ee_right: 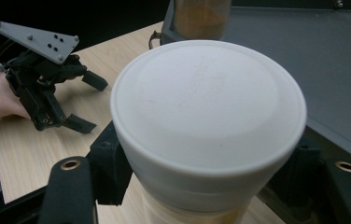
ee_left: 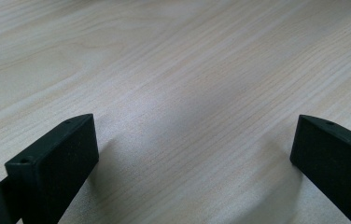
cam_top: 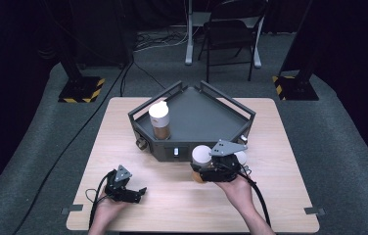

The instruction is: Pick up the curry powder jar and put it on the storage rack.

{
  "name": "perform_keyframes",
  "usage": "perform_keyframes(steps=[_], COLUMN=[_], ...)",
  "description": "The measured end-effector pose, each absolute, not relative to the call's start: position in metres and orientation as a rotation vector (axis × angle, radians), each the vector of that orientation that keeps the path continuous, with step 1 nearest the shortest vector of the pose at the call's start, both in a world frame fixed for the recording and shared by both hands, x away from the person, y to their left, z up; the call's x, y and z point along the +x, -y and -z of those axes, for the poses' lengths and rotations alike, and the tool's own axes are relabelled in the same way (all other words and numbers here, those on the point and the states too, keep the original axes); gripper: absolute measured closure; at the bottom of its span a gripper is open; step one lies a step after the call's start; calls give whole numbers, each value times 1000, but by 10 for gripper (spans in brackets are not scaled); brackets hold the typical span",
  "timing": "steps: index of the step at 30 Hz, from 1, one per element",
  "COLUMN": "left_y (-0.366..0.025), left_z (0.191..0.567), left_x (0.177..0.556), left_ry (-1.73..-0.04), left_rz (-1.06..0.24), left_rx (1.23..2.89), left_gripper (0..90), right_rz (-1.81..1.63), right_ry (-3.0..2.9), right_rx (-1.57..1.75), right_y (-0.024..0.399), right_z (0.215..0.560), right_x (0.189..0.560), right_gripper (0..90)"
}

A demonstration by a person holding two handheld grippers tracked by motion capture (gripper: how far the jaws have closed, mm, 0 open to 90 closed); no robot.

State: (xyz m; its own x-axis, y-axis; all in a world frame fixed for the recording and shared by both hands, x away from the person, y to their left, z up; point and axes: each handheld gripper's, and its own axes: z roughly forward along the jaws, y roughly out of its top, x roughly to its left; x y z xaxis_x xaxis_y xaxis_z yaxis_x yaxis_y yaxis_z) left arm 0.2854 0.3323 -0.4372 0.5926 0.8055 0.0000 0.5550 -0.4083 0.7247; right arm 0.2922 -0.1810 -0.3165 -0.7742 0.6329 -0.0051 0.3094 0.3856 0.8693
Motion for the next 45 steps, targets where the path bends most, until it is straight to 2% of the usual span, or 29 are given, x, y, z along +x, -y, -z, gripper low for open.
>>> perform_keyframes(steps=[33, 45], left_y=[-332, -332], left_z=[437, 437], left_x=[285, 285], left_ry=[-1074, -1074], left_rz=[-460, -460], left_rx=[2122, 2121], left_gripper=[11, 11], right_rz=[-1339, -1346], right_ry=[-2231, -2189], right_rx=[807, 881], right_y=[147, 139], right_z=[265, 260], right_x=[328, 346], right_gripper=[333, 333])
